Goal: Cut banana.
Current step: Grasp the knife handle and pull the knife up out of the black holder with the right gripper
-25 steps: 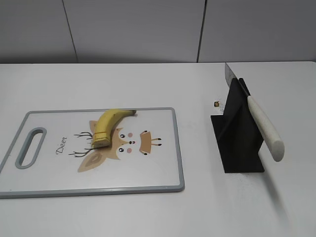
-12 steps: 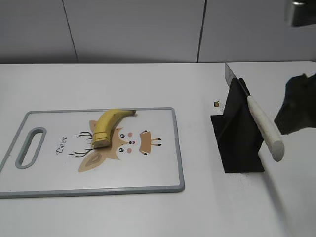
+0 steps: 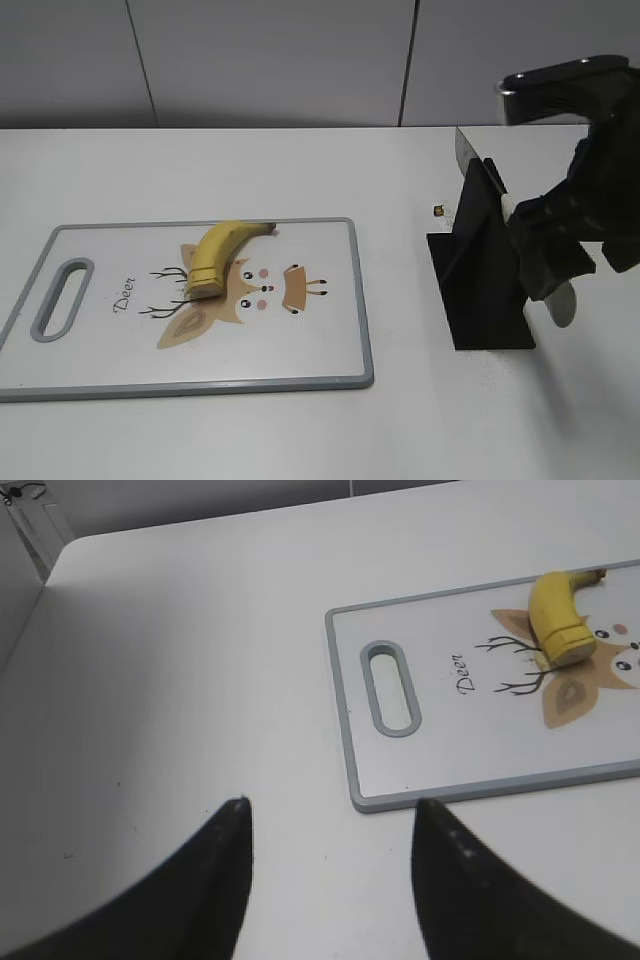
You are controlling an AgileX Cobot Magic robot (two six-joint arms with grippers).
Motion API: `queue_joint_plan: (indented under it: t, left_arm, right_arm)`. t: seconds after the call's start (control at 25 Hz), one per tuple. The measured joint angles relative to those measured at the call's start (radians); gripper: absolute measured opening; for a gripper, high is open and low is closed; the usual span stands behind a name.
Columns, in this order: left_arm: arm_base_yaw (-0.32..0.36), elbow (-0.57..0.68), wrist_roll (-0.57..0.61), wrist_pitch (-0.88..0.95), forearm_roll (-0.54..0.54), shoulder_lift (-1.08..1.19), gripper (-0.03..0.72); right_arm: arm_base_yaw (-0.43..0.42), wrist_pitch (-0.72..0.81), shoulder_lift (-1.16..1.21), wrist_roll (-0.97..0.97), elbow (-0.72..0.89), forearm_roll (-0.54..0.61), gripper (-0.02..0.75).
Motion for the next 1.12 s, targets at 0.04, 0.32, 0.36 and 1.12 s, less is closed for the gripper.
queue_joint_plan:
  t: [0.04,0.32,0.36,1.12]
  left_arm:
    - [0.000,0.000,0.000,0.000,0.000,0.000,0.500]
    - [0.000,0.000,0.000,0.000,0.001,0.000,0.500]
    - [0.000,0.000,0.000,0.000,0.001,0.000,0.500]
    - [0.000,0.000,0.000,0.000,0.005,0.000,0.500]
  right_arm:
    - [0.000,-0.004,0.016,0.022,0.000,-0.018,0.592]
    - [0.000,-0.051,0.098,0.058,-0.001,-0.036,0.567]
    - [0.000,-0.053,0.107,0.061,-0.001,-0.035,0.561]
    - [-0.001,-0.041,0.201,0.150,-0.001,-0.030,0.176]
